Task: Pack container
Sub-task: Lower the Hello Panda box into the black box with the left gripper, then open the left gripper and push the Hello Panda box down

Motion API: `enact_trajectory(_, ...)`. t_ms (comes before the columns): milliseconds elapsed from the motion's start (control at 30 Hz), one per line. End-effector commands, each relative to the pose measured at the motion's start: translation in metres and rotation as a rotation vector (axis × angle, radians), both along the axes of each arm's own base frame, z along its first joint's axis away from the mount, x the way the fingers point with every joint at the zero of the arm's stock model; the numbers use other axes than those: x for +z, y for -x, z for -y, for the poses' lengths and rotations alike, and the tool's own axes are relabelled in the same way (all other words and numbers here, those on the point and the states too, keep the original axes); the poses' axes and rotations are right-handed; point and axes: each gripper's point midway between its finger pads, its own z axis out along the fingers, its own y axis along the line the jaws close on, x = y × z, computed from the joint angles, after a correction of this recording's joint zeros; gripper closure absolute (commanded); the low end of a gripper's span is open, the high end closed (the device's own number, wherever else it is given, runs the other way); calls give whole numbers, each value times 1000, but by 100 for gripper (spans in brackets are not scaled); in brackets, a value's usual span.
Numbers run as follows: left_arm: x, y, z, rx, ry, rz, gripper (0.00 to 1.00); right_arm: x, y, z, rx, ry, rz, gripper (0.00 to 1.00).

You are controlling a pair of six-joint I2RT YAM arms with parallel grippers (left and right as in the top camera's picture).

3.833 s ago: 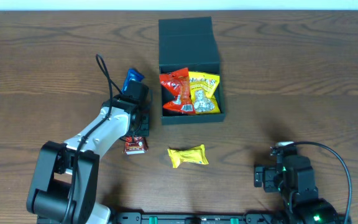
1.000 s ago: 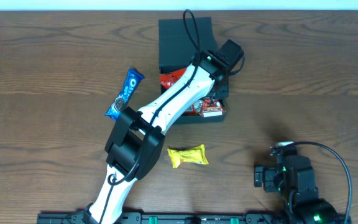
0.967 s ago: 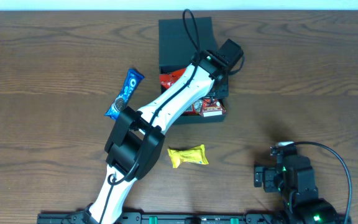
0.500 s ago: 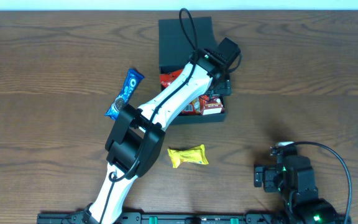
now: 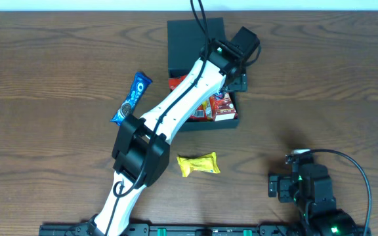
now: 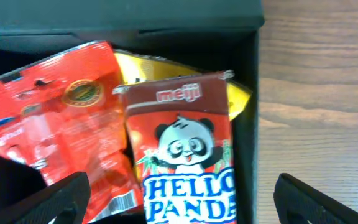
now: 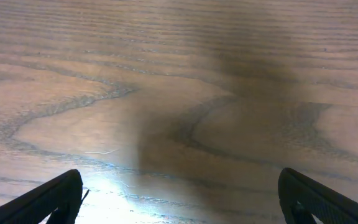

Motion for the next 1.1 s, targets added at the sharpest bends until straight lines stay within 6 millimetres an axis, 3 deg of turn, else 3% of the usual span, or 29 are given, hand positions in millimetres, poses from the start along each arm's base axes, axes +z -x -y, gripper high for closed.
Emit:
enact_trajectory(0,-6,3,-6,-13,-54,-9,5,0,0,1,-16,-10,3,1)
enact_trajectory(233,-18,5,-14,-2,-101,-12,5,0,0,1,-16,-10,3,1)
enact_trajectory(433,-19,-7,-15,1,-122,50,5,0,0,1,-17,-10,3,1)
enact_trajectory(500,-8,-6,-16,-42,-143,71,5,0,0,1,-17,-10,3,1)
enact_trajectory(667,29,19,-32,-53,-224,89,5,0,0,1,-16,-10,3,1)
enact_trajectory(800,51,45,-25,-118,-228,93,5,0,0,1,-17,-10,3,1)
enact_trajectory(933,73,42,-6,-225,-183,174,5,0,0,1,-16,-10,3,1)
enact_trajectory(1067,74,51,-16,-205,-199,144,5,0,0,1,-17,-10,3,1)
